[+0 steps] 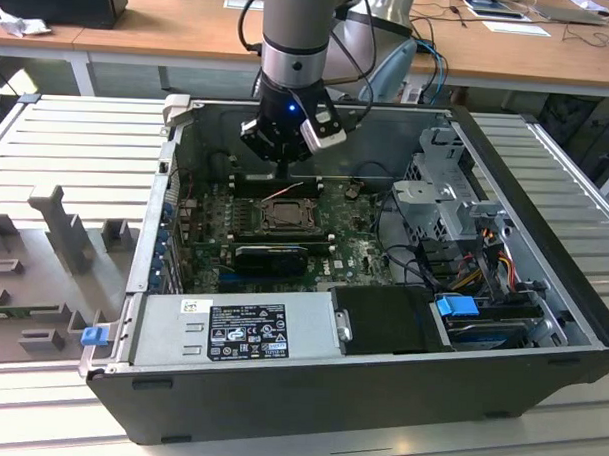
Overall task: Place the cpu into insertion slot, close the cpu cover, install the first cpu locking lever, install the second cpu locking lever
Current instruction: 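Install the first cpu locking lever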
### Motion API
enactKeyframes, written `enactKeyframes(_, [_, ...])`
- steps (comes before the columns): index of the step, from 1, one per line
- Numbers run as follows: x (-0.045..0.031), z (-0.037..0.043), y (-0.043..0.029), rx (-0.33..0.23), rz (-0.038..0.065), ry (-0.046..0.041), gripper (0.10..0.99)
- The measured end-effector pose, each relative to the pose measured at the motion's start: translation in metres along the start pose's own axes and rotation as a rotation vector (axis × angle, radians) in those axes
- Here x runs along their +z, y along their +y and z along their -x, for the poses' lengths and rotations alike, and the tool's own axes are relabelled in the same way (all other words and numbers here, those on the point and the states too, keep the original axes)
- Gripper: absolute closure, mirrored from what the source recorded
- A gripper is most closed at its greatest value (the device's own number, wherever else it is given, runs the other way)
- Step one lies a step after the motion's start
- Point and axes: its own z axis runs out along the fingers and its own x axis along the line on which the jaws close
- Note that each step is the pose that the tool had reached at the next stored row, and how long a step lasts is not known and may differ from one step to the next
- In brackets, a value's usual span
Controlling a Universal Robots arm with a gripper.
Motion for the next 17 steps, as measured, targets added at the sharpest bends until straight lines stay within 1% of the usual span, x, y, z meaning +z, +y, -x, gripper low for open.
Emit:
enactKeyframes(2, [0.0032,0.0020,-0.0004,0.000,0.001,0.0000,0.980])
enactKeyframes(3, [0.0038,0.0026,-0.0006,-0.001,0.009,0.0002,0.980])
enactKeyframes(4, [0.0048,0.0028,-0.0009,-0.002,0.013,-0.0002,0.980])
enactKeyframes(6, [0.0066,0.0029,-0.0013,-0.001,0.013,0.0000,0.980])
enactKeyframes(7, [0.0100,0.0036,-0.0017,-0.002,0.013,0.0000,0.980])
enactKeyframes(8, [0.0124,0.0054,-0.0020,-0.002,0.013,0.0000,0.980])
enactKeyframes(11, [0.0157,0.0087,-0.0023,-0.001,0.013,-0.0001,0.980])
enactKeyframes(17, [0.0183,0.0158,-0.0015,-0.002,0.013,0.0000,0.980])
